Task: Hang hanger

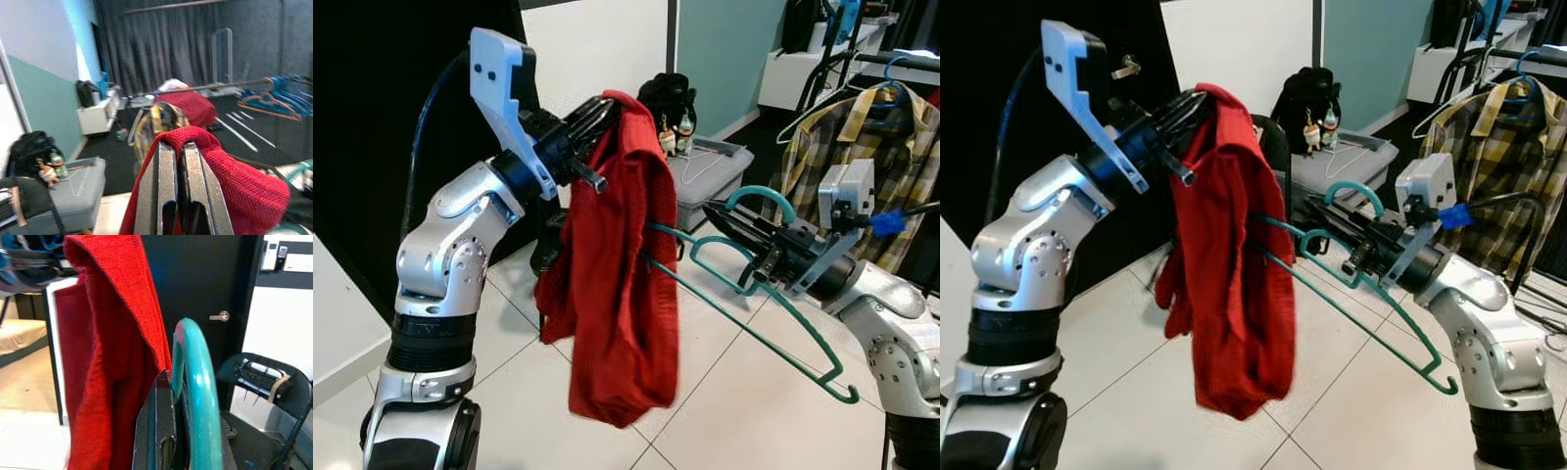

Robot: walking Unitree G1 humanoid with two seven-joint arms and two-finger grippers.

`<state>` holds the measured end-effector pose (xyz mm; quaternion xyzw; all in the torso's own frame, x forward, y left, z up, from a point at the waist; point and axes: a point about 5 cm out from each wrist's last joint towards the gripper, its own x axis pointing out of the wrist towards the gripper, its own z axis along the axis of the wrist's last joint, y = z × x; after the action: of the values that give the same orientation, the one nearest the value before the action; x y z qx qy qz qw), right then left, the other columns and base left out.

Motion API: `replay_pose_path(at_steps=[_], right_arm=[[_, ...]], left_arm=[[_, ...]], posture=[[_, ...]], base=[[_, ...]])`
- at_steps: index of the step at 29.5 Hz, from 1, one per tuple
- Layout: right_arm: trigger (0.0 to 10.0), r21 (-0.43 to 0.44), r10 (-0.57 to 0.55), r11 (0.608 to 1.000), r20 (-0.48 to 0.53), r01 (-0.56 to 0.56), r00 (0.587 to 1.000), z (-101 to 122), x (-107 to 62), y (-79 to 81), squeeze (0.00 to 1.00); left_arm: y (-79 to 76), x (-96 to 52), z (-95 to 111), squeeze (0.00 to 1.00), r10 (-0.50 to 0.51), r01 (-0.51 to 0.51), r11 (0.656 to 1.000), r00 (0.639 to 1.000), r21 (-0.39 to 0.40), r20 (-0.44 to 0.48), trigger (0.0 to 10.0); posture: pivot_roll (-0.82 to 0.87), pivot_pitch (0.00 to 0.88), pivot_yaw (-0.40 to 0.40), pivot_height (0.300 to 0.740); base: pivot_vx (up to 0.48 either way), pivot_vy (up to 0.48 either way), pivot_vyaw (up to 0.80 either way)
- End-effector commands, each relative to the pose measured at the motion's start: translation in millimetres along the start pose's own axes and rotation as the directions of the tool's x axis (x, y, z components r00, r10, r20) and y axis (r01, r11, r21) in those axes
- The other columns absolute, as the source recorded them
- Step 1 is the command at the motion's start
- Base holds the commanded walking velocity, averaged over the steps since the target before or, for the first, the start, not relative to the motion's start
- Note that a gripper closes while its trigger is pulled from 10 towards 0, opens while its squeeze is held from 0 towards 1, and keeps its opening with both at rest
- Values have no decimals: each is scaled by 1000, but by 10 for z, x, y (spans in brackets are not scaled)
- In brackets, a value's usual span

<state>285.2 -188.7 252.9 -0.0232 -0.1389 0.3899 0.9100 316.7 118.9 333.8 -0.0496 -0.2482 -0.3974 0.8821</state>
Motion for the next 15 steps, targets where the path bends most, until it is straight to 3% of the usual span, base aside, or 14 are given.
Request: replay_pose_path(at_steps=[1, 4, 5, 8, 10, 11, 15], right_arm=[[10000, -1, -29, 1000, 20, 29, 999, 0, 36, -21, 0], [10000, 11, -31, 999, 35, 30, 999, 1, 65, -14, 0], [10000, 22, 5, 1000, 49, -6, 999, 5, 107, 40, 0], [10000, 22, 5, 1000, 49, -6, 999, 5, 107, 40, 0], [10000, 62, 230, 970, 57, -234, 971, 5, 176, 330, 0], [10000, 78, 330, 940, 43, -333, 943, -9, 164, 453, 0], [10000, 90, 386, 917, 33, -387, 922, -21, 148, 521, 0]], left_arm=[[-47, -3, 64, 0, -56, 56, 998, 998, 23, -2, 0], [-91, 0, 34, 0, -90, 90, 996, 996, 18, -19, 0], [-141, 5, -16, 0, -117, 118, 993, 992, 11, -41, 824], [-141, 5, -16, 0, -117, 118, 993, 992, 11, -41, 824], [-184, 22, -179, 0, -128, 133, 990, 985, 38, -118, 3765], [-153, 23, -228, 0, -113, 124, 990, 982, 67, -153, 4510], [-125, 22, -252, 0, -101, 117, 989, 980, 88, -173, 4510]], posture=[[-58, 0, 79, 740], [-57, 0, 78, 740], [-57, 0, 77, 740], [-57, 0, 77, 740], [-60, 0, 74, 740], [-60, 0, 73, 740], [-60, 0, 72, 740]], base=[[0, 0, 0], [0, 0, 0], [0, 0, 0], [0, 0, 0], [0, 0, 0], [0, 0, 0], [0, 0, 0]])
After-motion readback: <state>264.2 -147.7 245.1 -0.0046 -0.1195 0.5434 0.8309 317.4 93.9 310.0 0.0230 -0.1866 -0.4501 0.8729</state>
